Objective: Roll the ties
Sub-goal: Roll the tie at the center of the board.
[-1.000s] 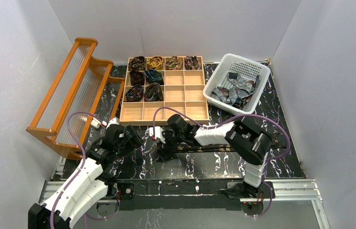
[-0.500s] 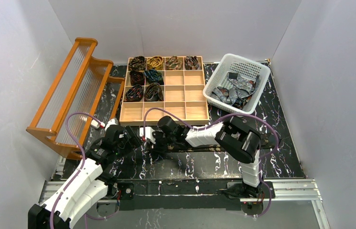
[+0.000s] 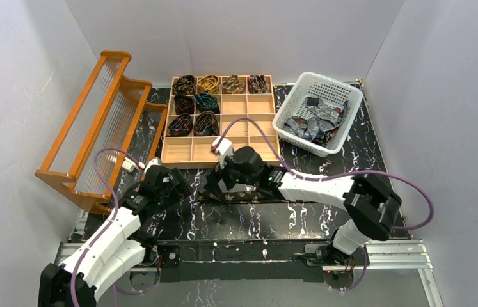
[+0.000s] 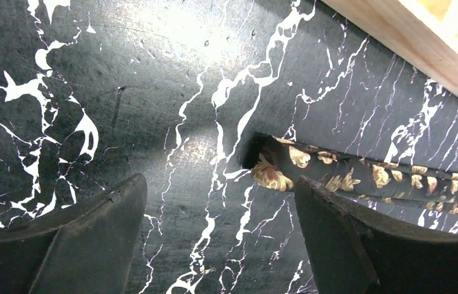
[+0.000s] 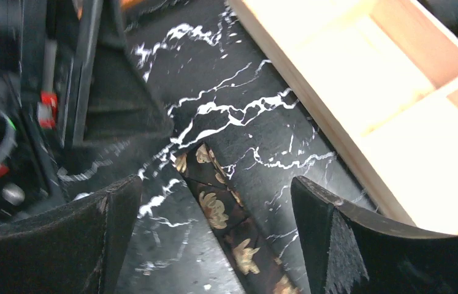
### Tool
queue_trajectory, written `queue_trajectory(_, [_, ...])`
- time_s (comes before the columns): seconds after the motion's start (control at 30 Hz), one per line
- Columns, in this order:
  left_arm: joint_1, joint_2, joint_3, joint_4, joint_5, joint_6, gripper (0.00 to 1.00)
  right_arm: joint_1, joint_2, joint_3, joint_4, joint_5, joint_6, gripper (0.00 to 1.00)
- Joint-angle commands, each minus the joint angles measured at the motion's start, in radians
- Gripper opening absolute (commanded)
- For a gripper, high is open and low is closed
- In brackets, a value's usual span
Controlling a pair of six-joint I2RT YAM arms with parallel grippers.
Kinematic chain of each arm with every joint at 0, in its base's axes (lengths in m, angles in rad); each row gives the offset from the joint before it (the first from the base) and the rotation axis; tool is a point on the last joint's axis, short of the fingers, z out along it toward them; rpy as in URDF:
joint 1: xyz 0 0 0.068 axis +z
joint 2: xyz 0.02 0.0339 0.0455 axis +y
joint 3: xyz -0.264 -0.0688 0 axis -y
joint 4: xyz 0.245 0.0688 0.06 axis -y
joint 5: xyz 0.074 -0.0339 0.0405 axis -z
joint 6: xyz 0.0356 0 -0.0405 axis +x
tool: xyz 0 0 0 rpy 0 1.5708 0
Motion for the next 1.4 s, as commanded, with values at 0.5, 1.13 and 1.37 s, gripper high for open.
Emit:
queue_trajectory(0.5, [0.040,0.166,0.009,0.137,0.150,0.090,0.93,-0.150,0.148,0.050,-0.239,-0.207,0.983,0.50])
queue_trajectory(1.13, [0.040,0.181,-0.075,0.239,0.222,0.070,0.89,-0.149,0.266,0.118,-0.384,-0.170,0.959,0.20])
queue_trajectory(1.37, [0.040,0.193,-0.102,0.305,0.253,0.063,0.84,-0.151,0.287,0.129,-0.386,-0.189,0.940,0.17])
